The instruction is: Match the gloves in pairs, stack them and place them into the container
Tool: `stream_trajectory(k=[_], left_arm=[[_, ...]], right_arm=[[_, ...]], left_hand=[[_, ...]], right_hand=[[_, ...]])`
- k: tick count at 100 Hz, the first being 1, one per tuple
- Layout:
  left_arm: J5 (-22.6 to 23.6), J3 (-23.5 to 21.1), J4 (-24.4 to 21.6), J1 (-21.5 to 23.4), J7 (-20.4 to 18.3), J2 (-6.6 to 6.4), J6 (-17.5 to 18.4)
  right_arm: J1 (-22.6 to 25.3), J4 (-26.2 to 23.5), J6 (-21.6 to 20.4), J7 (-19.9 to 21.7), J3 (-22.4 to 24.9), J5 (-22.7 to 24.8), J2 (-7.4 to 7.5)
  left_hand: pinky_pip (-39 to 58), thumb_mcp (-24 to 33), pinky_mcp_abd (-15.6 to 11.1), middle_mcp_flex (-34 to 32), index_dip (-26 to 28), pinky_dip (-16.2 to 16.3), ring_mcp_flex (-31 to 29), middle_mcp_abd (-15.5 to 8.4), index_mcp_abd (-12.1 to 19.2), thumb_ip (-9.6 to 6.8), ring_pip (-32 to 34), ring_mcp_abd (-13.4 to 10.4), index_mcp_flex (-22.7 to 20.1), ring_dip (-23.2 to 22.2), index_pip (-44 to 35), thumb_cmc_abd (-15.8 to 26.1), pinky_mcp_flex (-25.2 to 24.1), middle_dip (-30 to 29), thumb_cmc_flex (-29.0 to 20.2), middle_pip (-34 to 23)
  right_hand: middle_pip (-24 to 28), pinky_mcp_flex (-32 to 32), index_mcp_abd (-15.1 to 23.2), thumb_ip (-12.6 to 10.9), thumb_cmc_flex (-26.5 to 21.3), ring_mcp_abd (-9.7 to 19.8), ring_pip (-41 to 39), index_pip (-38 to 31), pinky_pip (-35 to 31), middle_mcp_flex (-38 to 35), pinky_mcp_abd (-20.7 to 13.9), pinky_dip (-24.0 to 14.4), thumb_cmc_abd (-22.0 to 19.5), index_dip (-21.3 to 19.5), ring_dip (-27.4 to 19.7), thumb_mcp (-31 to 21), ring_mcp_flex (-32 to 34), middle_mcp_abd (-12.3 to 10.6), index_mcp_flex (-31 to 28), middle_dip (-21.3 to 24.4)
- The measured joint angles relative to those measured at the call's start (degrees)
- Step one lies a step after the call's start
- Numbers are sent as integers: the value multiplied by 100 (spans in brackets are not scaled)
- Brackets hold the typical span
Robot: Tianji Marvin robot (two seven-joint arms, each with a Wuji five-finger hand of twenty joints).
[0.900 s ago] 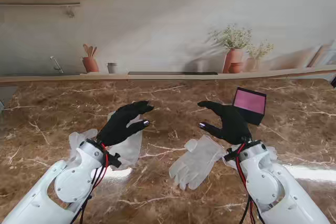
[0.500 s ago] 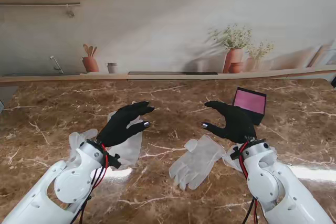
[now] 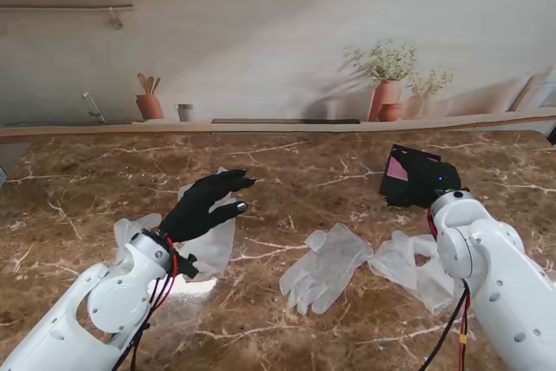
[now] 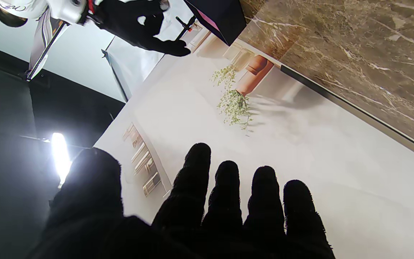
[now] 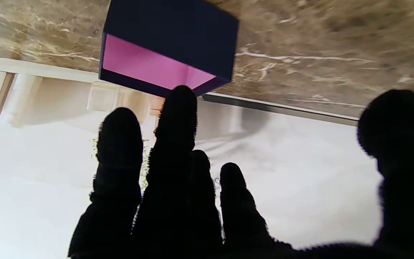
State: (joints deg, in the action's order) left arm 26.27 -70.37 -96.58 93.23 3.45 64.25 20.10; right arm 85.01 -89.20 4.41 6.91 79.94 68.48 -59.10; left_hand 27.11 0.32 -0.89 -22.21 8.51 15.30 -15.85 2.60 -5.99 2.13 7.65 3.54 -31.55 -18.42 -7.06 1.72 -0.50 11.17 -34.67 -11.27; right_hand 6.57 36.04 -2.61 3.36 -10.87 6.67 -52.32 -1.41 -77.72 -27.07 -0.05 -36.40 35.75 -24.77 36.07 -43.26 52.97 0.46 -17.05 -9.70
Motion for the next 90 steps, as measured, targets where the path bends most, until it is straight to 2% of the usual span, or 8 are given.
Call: stream_trajectory(k=[16, 35, 60, 68, 74, 77, 80, 90], left_arm=[[-32, 10, 24, -27, -47, -1, -19], [-28, -21, 24, -27, -56, -1, -40], [-37, -61, 8, -6, -93, -3, -103], [-39, -80, 4, 9, -94, -3, -104], [-39, -92, 4, 17, -84, -3, -103], [-38, -97, 4, 22, -77, -3, -102], [-39, -102, 5, 26, -74, -3, -102], [-39, -122, 6, 41, -72, -3, -101]], right_arm=[[-997, 1352, 56, -185, -708, -84, 54], [-1885, 2434, 392, -94, -1657, -592, 122], [-2853, 3653, 707, -543, -2877, -1348, 68], [-3136, 3937, 878, -629, -3286, -1802, 25], [-3339, 4280, 859, -915, -3511, -2041, -63], [-3414, 4431, 825, -1027, -3580, -2092, -107], [-3467, 4541, 783, -1079, -3617, -2126, -145], [-3694, 4814, 734, -1181, -4049, -2455, -197]], left_hand=[[0, 0, 0, 0, 1, 0, 0, -1, 0, 0, 0, 0, 0, 0, 0, 0, 0, 0, 0, 0], [0, 0, 1, 0, 1, 0, 0, -1, 0, 0, 0, 0, 0, 0, 0, 0, 0, 0, 0, 0], [0, 0, 2, -1, 1, 0, 0, -1, 0, 0, 0, 0, 0, 0, 0, 0, 0, 0, 0, 0], [0, 0, 4, -1, 0, 0, 0, -1, 0, 0, 0, 0, 0, 0, 0, 0, 0, 0, 0, 0], [0, 0, 4, -1, 0, 0, 0, -1, 0, 0, 0, 0, 0, 0, 0, 0, 0, 0, 0, 0], [0, 0, 4, -1, 0, 0, 0, -1, 0, 0, 0, 0, 0, 0, 0, 0, 0, 0, 0, 0], [0, 0, 7, -1, 0, 0, 0, -1, 0, 0, 0, 0, 0, 0, 0, 0, 0, 0, 0, 0], [0, 0, 13, -1, 1, 0, 0, -1, 0, 0, 0, 0, 0, 0, -1, 0, 0, 0, 0, 0]], right_hand=[[495, 369, -41, 0, -280, 214, -660, -218, -412, -235, -79, 0, 1, -182, 11, 139, 241, 1, -121, 0], [796, 598, -43, 0, -360, 286, -942, -638, -599, -453, -90, 120, 1, -334, 11, 254, 533, 1, -211, -23], [1471, 1025, 275, 0, -1116, 515, -2047, -1745, -943, -1732, -155, 288, 50, -696, -10, 534, 1682, -163, -1438, -696], [1752, 1142, 544, 0, -1175, 391, -2335, -2067, -955, -2292, -127, 394, 91, -836, -123, -564, 1995, -310, -1975, -1229], [1951, 1269, 799, 220, -1127, 355, -2289, -2400, -1065, -2829, -59, 421, 350, -959, -138, -1255, 2128, -388, -2493, -1497], [2027, 1362, 995, 670, -1144, 344, -2290, -3057, -1119, -3250, -28, 452, 478, -602, -129, -1347, 2151, -425, -2727, -1732], [2027, 1406, 1131, 862, -1210, 325, -2306, -3513, -1162, -3429, -10, 485, 532, -351, -127, -1385, 2185, -437, -2772, -1858], [2110, 1752, 1550, 1021, -1279, -155, -2839, -4897, -1322, -4252, 79, 493, 774, 356, -127, -1859, 2438, -472, -3325, -2191]])
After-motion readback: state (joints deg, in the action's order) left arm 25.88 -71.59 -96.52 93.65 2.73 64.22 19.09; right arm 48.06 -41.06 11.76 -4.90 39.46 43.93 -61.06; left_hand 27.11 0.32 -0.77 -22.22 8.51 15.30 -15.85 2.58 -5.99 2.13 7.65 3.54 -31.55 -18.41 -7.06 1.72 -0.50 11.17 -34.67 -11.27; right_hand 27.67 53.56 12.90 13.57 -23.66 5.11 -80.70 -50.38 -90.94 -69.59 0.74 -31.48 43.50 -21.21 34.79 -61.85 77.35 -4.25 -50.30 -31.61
